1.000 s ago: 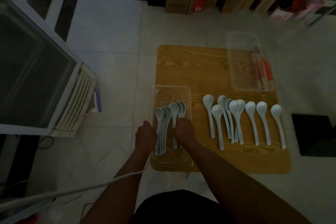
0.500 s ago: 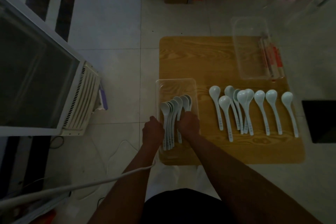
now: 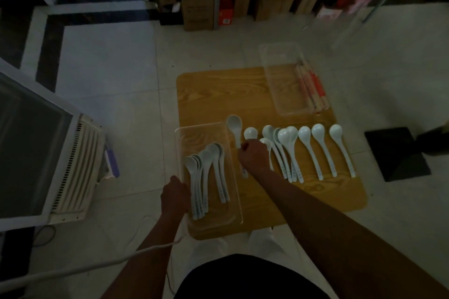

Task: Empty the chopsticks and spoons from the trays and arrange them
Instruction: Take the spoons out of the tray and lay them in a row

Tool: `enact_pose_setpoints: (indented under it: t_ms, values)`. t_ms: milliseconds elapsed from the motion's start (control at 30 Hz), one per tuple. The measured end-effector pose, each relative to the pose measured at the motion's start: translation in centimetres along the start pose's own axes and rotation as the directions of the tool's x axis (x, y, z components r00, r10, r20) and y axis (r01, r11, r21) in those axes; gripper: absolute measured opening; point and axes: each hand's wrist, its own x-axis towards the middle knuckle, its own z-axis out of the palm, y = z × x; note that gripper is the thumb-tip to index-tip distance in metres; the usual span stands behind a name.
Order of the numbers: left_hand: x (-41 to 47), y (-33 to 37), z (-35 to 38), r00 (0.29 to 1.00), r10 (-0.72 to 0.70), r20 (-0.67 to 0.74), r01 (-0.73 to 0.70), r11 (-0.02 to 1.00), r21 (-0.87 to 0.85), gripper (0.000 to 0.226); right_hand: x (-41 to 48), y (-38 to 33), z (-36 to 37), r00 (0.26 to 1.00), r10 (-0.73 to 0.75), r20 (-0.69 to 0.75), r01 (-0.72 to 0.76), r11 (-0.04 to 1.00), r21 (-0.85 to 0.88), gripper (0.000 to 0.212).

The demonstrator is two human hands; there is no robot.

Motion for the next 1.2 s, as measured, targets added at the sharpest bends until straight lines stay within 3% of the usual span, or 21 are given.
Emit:
enact_pose_setpoints:
  t_ms: [167, 300, 400, 600, 900, 1200]
  values:
    - [-0.4, 0.6, 0.6, 1.0, 0.015, -0.026, -0.014, 0.999, 0.041, 0.017, 1.7, 7.5, -5.3, 0.993, 0.074, -0.087, -0.081, 0.994, -0.073, 0.025]
    - [-0.7, 1.1, 1.3, 1.0, 0.004, -0.031, -0.002, 0.998, 0.069, 0.017, 3.1, 13.2, -8.6, 0.987, 0.147, -0.066, -0.159, 0.956, -0.245, 0.031]
    - [-0.9, 1.4, 1.8, 0.999, -0.031, -0.024, 0.032, 0.997, 0.067, 0.017, 4.6, 16.5, -9.9, 0.968, 0.246, -0.058, -0.252, 0.93, -0.267, 0.028]
    - [-0.9, 1.8, 2.4, 0.992, -0.109, -0.066, 0.115, 0.989, 0.096, 0.016, 6.7, 20.0, -10.5, 0.935, 0.348, 0.064, -0.326, 0.917, -0.228, 0.026]
    - [-1.0, 2.3, 2.8, 0.975, -0.183, -0.129, 0.198, 0.974, 0.113, 0.016, 7.8, 21.3, -9.3, 0.914, 0.403, 0.05, -0.392, 0.907, -0.151, 0.032]
    - [-1.4, 2.5, 3.2, 0.97, -0.171, -0.175, 0.197, 0.97, 0.145, 0.025, 9.5, 24.4, -7.8, 0.875, 0.484, -0.02, -0.483, 0.872, -0.081, 0.03]
